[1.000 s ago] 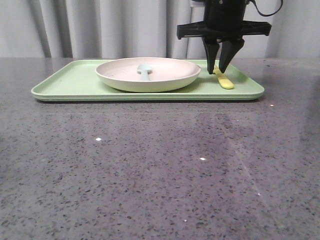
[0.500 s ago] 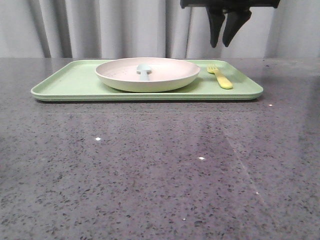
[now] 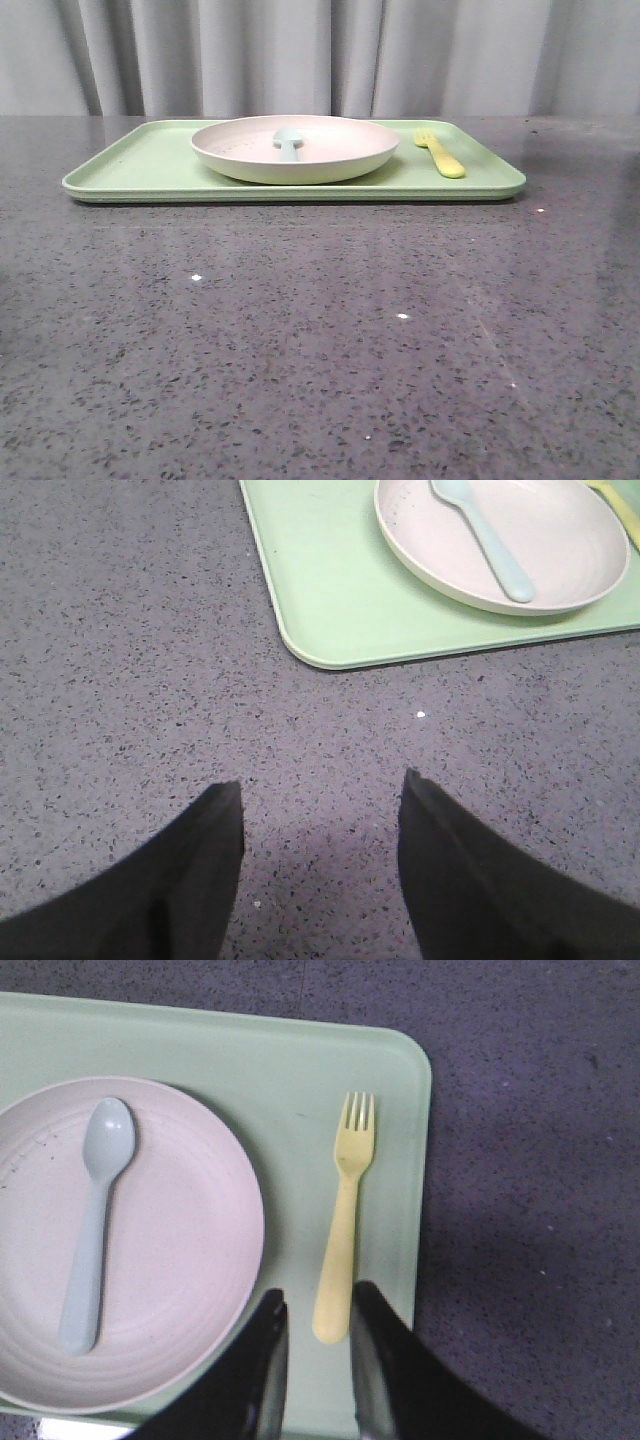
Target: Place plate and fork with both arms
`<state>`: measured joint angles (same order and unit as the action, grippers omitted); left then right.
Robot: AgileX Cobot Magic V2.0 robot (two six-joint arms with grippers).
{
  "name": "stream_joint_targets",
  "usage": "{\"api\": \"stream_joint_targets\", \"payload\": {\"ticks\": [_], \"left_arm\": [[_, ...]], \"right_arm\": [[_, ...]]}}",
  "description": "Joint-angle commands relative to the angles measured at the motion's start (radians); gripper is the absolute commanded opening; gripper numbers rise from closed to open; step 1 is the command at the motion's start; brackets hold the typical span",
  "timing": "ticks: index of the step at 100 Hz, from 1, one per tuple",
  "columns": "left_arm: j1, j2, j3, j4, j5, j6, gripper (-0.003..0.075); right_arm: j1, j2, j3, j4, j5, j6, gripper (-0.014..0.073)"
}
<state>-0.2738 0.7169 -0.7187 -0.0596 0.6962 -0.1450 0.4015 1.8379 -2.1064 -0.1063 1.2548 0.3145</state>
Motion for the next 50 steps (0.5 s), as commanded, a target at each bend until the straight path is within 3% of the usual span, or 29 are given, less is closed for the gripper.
{"api": "stream_joint_targets", "payload": {"ticks": [1, 11, 27, 50], "left_arm": [[0.001, -0.001, -0.029, -0.008, -0.078, -0.008, 0.0356], [0.001, -0.001, -0.029, -0.008, -0.095, -0.009, 0.0356], [0.001, -0.003, -0.029, -0.008, -0.107, -0.009, 0.0307], [0.001, -0.045, -0.029, -0.008, -0.122, -0.009, 0.0092]], "right_arm": [[-0.002, -0.119, 0.027, -0.031, 0.077, -0.020, 0.0112], [-0.002, -0.202, 0.118, -0.041, 0.022, -0.020, 0.0048], [-0.002, -0.363, 0.319, -0.044, -0.102, -0.020, 0.0037], [-0.002, -0.619, 0.665, -0.076, -0.309, -0.020, 0.0036]]}}
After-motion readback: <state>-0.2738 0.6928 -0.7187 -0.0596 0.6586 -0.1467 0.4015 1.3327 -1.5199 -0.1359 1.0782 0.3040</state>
